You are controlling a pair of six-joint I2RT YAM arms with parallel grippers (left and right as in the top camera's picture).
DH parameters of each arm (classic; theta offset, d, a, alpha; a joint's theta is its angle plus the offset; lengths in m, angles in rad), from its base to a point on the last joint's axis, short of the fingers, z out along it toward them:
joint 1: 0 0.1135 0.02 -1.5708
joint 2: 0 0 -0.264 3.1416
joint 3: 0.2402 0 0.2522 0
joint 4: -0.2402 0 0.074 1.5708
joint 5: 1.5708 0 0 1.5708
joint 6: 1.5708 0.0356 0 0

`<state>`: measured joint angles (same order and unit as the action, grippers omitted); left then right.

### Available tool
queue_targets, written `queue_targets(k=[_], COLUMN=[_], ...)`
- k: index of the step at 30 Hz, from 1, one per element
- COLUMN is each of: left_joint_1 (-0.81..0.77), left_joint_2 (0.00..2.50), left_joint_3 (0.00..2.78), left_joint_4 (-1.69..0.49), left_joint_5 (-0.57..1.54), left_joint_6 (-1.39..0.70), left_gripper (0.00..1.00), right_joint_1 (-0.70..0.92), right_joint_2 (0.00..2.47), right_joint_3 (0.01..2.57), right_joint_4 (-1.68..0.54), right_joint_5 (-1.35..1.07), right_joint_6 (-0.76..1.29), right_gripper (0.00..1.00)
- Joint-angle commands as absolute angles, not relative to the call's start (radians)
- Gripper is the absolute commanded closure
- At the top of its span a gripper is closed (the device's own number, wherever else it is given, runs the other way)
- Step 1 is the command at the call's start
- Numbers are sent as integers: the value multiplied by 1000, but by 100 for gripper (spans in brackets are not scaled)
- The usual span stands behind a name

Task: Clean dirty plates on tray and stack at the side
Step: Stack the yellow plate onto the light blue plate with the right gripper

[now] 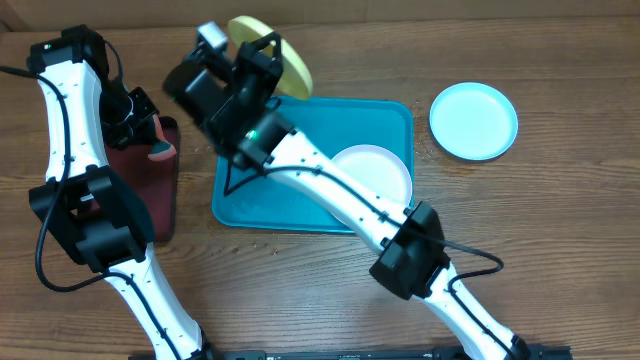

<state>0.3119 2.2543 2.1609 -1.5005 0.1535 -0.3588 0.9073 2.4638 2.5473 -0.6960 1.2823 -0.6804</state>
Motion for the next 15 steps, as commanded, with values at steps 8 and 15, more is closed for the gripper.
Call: queue_targets(k=[8, 15], left_joint_1=[307, 307], left_joint_2=[2220, 2220], left_joint_3=[2178, 2178], left_joint_4=[-1497, -1491], left_joint_5=[153, 153], left_joint_6=[-336, -336], left_gripper=[96, 96], right_joint_1=[554, 210], right_joint_2=[2406, 2391], right_joint_3=[2587, 2587], right_joint_4=[-1195, -1358], right_joint_5=[498, -143], right_joint_6=[-17, 34], right_gripper=[96, 96])
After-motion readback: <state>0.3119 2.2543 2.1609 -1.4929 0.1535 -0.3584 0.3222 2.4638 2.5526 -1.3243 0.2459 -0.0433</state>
